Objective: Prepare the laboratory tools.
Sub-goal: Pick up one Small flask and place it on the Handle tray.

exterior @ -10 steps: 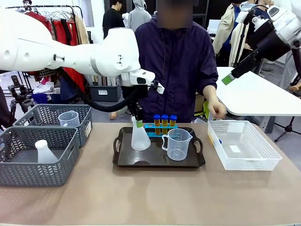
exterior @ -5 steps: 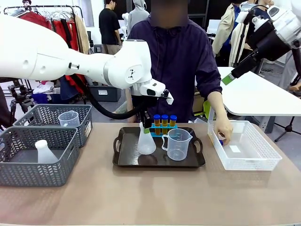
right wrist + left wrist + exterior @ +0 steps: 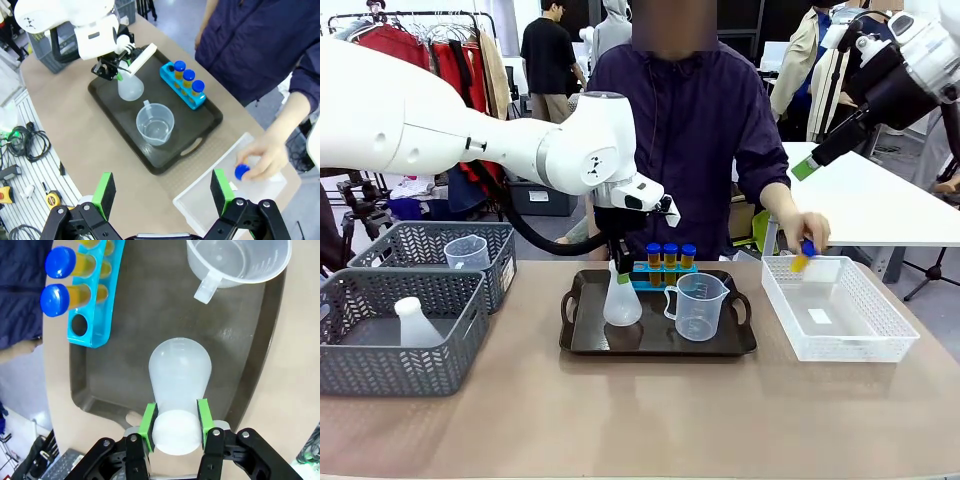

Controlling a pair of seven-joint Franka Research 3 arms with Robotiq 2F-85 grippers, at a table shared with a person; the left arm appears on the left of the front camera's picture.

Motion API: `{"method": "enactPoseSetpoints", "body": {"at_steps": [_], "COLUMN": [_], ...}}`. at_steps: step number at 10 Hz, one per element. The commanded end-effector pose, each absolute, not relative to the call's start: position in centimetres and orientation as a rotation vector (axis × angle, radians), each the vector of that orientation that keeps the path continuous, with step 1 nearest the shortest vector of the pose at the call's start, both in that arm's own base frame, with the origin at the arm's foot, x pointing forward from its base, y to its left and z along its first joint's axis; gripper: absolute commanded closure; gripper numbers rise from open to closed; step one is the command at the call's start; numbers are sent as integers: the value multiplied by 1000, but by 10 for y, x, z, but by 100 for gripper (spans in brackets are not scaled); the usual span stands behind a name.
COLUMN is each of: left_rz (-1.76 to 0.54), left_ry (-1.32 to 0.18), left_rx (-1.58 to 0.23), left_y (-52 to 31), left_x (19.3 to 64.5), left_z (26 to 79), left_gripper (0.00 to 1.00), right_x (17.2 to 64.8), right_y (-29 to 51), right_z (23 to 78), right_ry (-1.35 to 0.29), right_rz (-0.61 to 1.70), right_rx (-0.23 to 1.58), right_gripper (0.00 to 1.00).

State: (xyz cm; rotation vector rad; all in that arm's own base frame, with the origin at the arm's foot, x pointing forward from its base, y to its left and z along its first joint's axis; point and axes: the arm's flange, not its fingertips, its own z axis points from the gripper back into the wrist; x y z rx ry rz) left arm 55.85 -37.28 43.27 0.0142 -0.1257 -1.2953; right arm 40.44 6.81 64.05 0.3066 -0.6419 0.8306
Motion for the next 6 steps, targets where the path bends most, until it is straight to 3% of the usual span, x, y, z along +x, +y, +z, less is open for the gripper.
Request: {"method": "enactPoseSetpoints", "body": {"at_steps": [1, 3, 4, 6], "left_rz": [-1305, -1304, -1303, -1301], "left_ry": [-121, -110, -100, -92], "left_rx": [-8, -21, -25, -34], "left_y": [-363, -360, -361, -358], "left_x": [558, 559, 558, 560], "left_z": [425, 423, 422, 419], "left_gripper": [100, 100, 90, 53], "right_x": [405, 405, 405, 405], "right_y": [68, 68, 68, 68], "right_z": [641, 641, 641, 641], "right_ry": [-651, -651, -651, -651], "right_rz": [828, 828, 828, 828], "right_rx": [329, 329, 329, 329], "right_gripper": [0, 0, 0, 0]}}
